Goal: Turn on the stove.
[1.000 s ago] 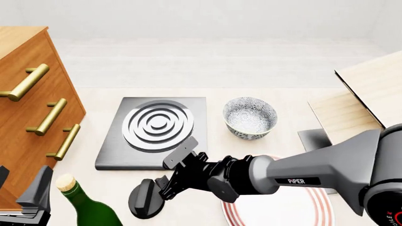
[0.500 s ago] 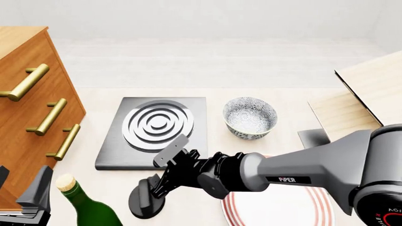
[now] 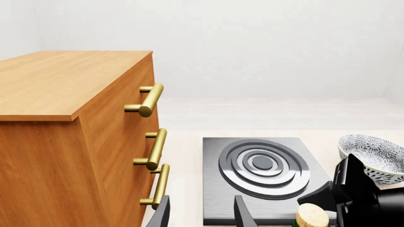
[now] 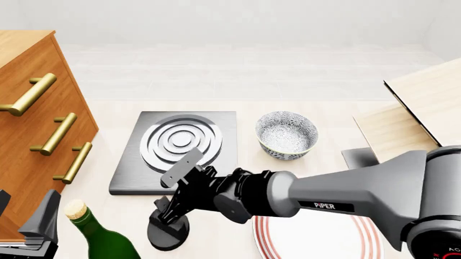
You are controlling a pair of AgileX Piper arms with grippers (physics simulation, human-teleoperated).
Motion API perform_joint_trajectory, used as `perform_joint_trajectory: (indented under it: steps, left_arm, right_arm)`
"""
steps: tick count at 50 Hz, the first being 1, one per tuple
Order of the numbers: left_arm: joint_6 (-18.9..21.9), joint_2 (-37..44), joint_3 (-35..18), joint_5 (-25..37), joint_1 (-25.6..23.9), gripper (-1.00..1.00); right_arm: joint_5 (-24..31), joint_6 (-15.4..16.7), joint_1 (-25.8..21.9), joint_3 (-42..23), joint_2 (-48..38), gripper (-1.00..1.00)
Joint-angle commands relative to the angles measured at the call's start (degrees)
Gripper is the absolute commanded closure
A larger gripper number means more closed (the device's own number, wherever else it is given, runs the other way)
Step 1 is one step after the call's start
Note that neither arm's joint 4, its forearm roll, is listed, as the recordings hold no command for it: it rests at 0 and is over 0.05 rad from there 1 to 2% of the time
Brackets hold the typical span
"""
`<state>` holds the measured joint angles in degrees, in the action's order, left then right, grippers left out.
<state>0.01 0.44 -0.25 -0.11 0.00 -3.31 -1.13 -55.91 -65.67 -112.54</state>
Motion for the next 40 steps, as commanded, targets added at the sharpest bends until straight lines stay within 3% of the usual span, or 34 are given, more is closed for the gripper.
perform_joint_trajectory:
  steps: [1, 19, 40]
  left_arm:
    - [0.0, 0.0, 0.0, 0.0, 0.0, -1.00]
    - [0.0, 0.0, 0.0, 0.0, 0.0, -1.00]
    - [0.0, 0.0, 0.0, 0.0, 0.0, -1.00]
  right_arm:
    - [1.4, -0.2, -1.4, -2.1, 0.2, -1.00]
    - [0.9, -1.3, -3.4, -0.6, 2.6, -1.00]
    - [2.1, 1.6, -0.6, 6.1, 17.2, -1.00]
